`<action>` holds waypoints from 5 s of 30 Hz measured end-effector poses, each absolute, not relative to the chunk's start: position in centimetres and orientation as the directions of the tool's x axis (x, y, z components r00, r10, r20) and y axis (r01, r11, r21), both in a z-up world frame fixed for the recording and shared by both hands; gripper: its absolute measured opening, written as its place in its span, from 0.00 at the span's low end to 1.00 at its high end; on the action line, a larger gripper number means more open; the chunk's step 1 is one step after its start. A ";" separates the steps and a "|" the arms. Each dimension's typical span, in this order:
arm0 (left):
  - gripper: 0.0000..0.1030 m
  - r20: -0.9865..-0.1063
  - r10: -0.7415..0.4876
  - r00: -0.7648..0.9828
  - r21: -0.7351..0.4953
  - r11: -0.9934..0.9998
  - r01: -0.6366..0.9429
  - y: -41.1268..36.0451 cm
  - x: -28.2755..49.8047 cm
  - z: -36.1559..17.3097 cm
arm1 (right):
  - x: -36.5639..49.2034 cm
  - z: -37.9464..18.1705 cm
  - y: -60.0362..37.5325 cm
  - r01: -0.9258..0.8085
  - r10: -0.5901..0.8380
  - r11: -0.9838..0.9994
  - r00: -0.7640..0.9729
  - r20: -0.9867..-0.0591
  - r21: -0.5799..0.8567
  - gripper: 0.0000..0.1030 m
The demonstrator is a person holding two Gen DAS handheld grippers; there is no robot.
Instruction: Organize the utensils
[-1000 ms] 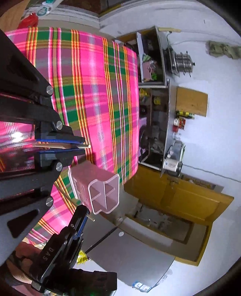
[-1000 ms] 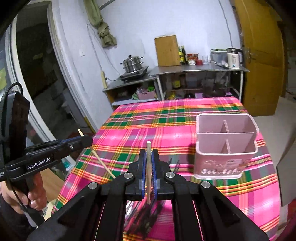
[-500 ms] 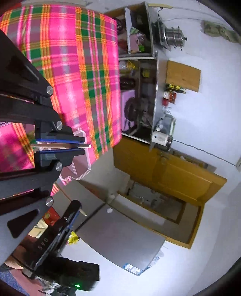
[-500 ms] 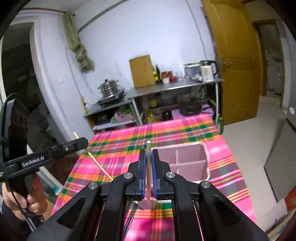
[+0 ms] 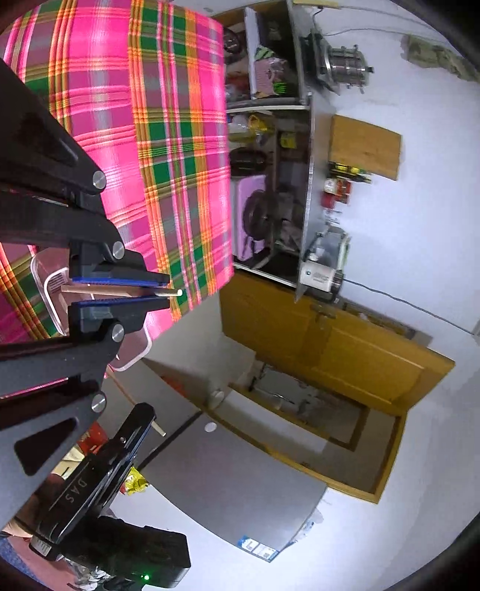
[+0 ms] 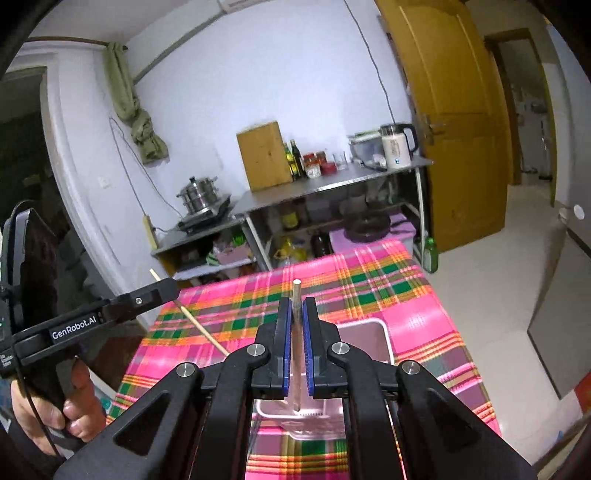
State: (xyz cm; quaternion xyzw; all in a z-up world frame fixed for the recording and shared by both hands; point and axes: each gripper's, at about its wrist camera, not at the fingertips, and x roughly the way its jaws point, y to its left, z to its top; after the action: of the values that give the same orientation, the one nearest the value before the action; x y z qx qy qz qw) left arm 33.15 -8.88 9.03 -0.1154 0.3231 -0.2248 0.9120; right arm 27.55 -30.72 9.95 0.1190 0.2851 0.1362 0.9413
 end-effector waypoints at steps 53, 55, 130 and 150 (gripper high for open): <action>0.16 -0.591 -0.264 0.762 -0.165 0.965 0.205 -2.1 15.3 1.9 | 15.1 2.7 -23.6 -0.303 0.405 0.914 0.687 -0.604 0.269 0.16; 0.16 -0.594 -0.260 0.761 -0.166 0.966 0.201 -1.8 15.2 1.7 | 15.0 2.4 -23.4 -0.304 0.406 0.914 0.681 -0.609 0.269 0.16; 0.08 -0.814 -0.179 0.553 -0.243 0.969 -0.045 8.6 18.0 -13.0 | 21.0 -11.5 -9.8 -0.416 0.464 0.853 0.330 -0.822 0.315 0.16; 0.04 -0.818 -0.153 0.554 -0.202 0.979 -0.027 8.1 19.8 -12.2 | 21.4 -10.7 -8.8 -0.411 0.430 0.869 0.357 -0.829 0.274 0.06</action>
State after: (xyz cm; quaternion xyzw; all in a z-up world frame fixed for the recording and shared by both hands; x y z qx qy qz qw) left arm 19.79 8.06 -12.17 -0.0959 0.4709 -0.0360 0.8762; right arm 21.45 -8.80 -10.69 0.0096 0.5062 0.2554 0.8237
